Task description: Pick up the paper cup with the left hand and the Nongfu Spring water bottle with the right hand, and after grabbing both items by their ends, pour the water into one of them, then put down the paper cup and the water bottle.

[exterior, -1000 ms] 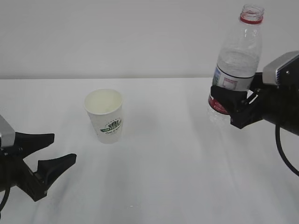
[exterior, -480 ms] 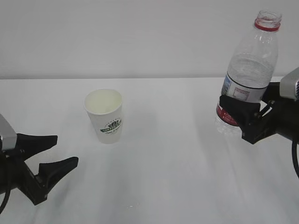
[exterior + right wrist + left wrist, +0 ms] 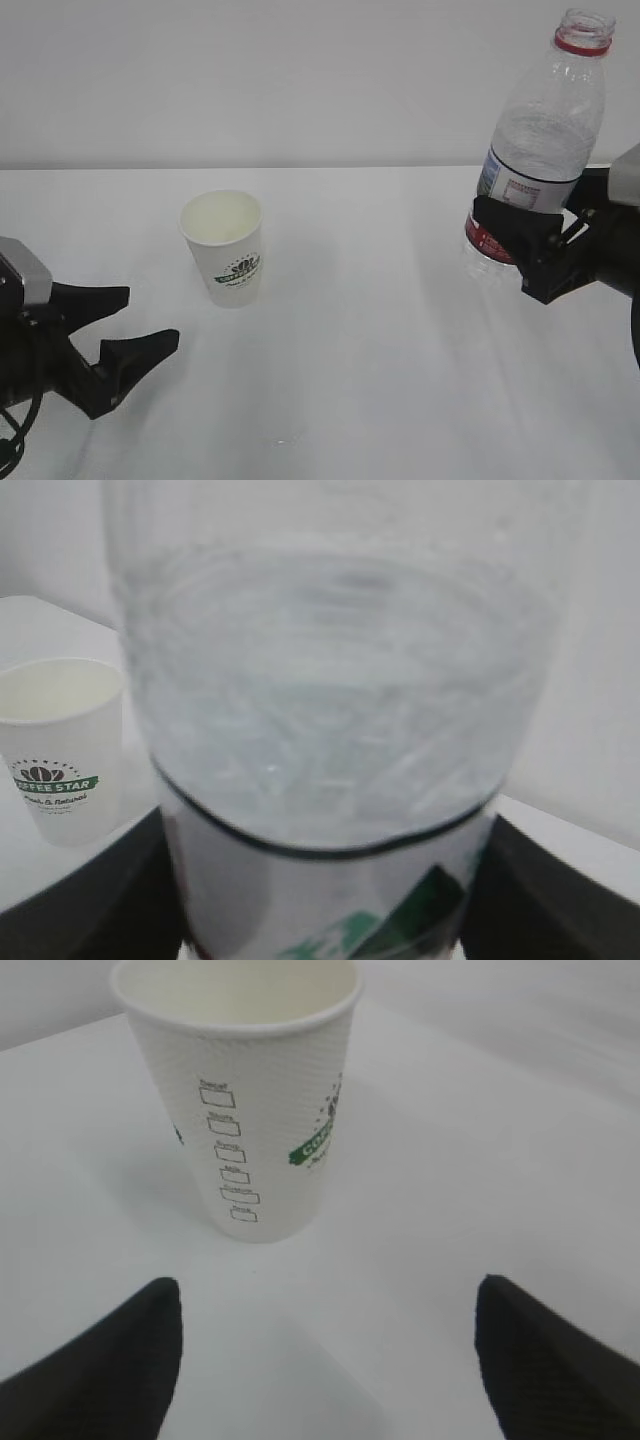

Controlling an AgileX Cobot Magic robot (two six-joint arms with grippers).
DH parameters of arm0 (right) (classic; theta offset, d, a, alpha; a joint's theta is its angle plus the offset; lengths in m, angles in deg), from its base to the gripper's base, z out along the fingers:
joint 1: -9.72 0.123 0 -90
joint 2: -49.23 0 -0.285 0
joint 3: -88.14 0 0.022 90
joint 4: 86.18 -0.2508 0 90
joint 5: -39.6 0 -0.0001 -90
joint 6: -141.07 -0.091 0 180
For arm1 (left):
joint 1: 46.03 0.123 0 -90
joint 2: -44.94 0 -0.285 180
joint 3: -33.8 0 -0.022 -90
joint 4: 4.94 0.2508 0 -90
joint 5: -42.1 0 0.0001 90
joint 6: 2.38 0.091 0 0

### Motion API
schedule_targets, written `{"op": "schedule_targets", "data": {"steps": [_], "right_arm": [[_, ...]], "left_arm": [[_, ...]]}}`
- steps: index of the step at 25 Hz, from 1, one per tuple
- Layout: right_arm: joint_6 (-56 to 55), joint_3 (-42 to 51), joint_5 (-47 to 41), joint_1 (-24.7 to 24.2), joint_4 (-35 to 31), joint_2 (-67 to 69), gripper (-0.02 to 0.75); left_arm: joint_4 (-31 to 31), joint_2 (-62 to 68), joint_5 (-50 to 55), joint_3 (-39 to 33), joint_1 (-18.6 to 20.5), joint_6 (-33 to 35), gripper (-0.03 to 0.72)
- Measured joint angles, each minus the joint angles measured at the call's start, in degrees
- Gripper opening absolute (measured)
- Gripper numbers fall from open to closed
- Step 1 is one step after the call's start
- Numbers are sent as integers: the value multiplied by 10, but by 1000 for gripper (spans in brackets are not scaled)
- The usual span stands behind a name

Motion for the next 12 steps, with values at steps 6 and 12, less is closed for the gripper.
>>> {"op": "schedule_targets", "data": {"steps": [6,12], "right_arm": [[0,0,0,0,0,0,538],[0,0,0,0,0,0,538]], "left_arm": [[0,32,0,49,0,-13,692],[8,64,0,83,0,-15,692]]}}
